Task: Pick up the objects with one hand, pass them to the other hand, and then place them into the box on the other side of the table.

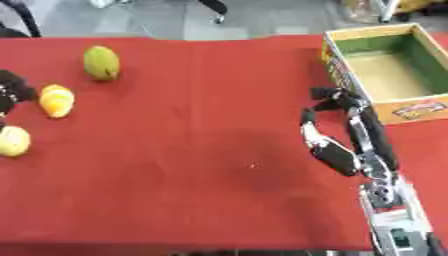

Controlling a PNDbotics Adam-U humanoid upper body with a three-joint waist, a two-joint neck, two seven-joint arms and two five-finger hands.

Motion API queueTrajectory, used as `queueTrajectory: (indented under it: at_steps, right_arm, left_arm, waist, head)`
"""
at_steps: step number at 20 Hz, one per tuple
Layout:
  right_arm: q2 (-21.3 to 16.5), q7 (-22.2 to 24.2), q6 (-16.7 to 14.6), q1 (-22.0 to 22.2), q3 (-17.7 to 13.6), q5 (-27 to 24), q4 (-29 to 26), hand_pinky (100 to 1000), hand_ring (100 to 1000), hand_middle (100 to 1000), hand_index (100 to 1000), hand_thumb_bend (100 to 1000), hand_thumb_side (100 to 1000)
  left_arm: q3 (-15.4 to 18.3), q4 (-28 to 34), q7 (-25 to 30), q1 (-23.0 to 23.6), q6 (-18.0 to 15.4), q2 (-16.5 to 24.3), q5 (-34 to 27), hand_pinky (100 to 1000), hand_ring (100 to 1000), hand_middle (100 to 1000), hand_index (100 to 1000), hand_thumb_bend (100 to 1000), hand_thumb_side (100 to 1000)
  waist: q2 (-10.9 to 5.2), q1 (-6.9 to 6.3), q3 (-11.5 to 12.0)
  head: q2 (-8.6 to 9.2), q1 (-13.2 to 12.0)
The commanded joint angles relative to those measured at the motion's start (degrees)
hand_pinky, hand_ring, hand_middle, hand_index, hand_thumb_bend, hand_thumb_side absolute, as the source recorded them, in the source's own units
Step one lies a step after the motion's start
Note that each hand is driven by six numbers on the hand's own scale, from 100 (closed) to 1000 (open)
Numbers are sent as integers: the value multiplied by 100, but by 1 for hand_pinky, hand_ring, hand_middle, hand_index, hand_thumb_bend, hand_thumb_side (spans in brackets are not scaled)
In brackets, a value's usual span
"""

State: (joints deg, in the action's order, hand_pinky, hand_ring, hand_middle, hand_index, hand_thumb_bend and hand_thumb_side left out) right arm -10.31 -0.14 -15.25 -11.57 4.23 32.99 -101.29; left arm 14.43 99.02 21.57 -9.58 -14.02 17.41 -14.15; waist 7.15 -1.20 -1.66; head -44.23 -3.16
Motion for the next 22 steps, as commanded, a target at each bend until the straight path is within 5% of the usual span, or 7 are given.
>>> queueTrajectory:
  at_steps: [1,12,17,22]
  right_arm:
    - [-5,-4,-14,-53,-33,6,-66,708,638,677,801,100,586]
    - [-9,5,-18,-47,-34,9,-60,709,640,679,802,100,587]
    - [-111,-7,-7,-30,-58,45,-51,709,641,680,801,100,588]
    - [-199,14,-23,-7,-25,67,-37,709,641,681,802,100,588]
  left_arm:
    - [94,37,-88,-99,-43,324,81,715,667,649,764,769,446]
    - [200,2,-141,-89,-24,473,294,718,670,654,772,717,396]
    - [585,-109,222,259,263,1144,734,748,673,676,807,721,361]
    - [266,-622,704,334,700,1930,1219,772,669,691,827,794,361]
  waist:
    - [-35,39,-6]
    - [-35,30,-13]
    - [-47,-106,9]
    - [-86,-234,-7]
  head:
    - [12,5]
    - [12,17]
    - [12,82]
    - [12,116]
